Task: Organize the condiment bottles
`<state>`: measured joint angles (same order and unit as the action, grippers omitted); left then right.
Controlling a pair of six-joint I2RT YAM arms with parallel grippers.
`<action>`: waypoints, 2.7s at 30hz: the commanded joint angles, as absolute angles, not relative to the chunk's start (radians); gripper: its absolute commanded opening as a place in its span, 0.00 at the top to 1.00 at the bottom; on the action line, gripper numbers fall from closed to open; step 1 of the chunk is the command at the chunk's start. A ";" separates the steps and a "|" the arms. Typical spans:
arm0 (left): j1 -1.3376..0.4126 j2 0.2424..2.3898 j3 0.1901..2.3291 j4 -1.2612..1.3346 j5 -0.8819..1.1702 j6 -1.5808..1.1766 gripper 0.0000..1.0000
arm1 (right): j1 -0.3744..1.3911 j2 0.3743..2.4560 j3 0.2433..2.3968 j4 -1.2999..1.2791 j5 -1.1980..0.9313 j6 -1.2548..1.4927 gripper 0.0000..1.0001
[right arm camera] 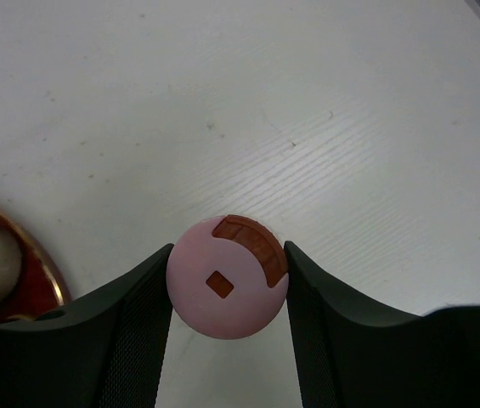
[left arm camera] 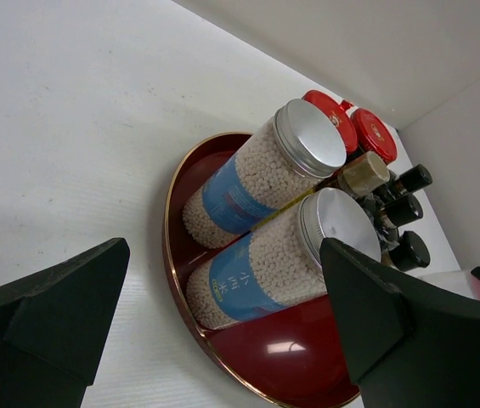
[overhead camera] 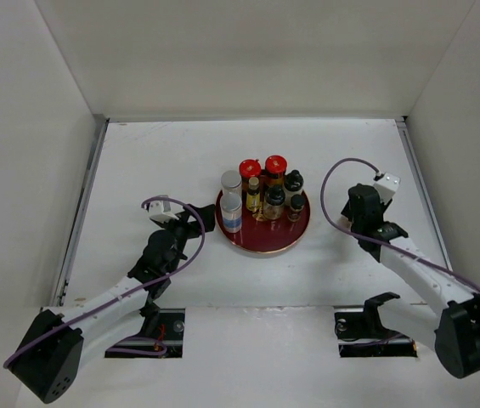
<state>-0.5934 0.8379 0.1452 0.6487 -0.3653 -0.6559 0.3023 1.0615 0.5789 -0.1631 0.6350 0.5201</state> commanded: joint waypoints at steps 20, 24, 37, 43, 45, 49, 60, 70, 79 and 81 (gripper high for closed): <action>-0.556 0.857 0.259 0.413 -0.531 -0.732 0.00 | 0.979 1.101 0.844 -0.174 0.558 0.532 0.58; -0.561 0.902 0.282 0.400 -0.538 -0.735 0.00 | 0.986 1.254 0.887 -0.019 0.549 0.483 0.58; -0.544 0.988 0.313 0.405 -0.546 -0.706 0.00 | 0.986 1.542 0.933 0.156 0.575 0.410 0.51; -0.556 0.962 0.331 0.391 -0.537 -0.661 0.00 | 0.986 1.530 0.914 0.167 0.560 0.396 0.23; -0.555 0.940 0.333 0.374 -0.534 -0.664 0.00 | 0.986 1.493 0.899 0.169 0.560 0.388 0.17; -0.530 0.888 0.331 0.331 -0.551 -0.663 0.00 | 0.983 1.370 0.850 0.176 0.554 0.373 0.00; -0.492 0.933 0.463 0.063 -0.514 -0.670 0.00 | 0.878 0.905 0.608 0.339 0.733 0.337 0.00; -0.415 0.911 0.526 0.023 -0.532 -0.637 0.00 | 0.541 0.788 0.420 0.256 0.804 0.586 0.00; -0.432 0.992 0.545 0.055 -0.535 -0.660 0.00 | 0.516 0.770 0.321 0.371 0.735 0.707 0.00; -0.438 1.000 0.551 0.064 -0.537 -0.649 0.00 | 0.512 0.758 0.307 0.383 0.739 0.707 0.00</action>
<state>-0.4271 0.9974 0.4976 0.0185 -0.5274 -0.6579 0.5163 0.7895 0.3172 0.2783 0.7467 0.6651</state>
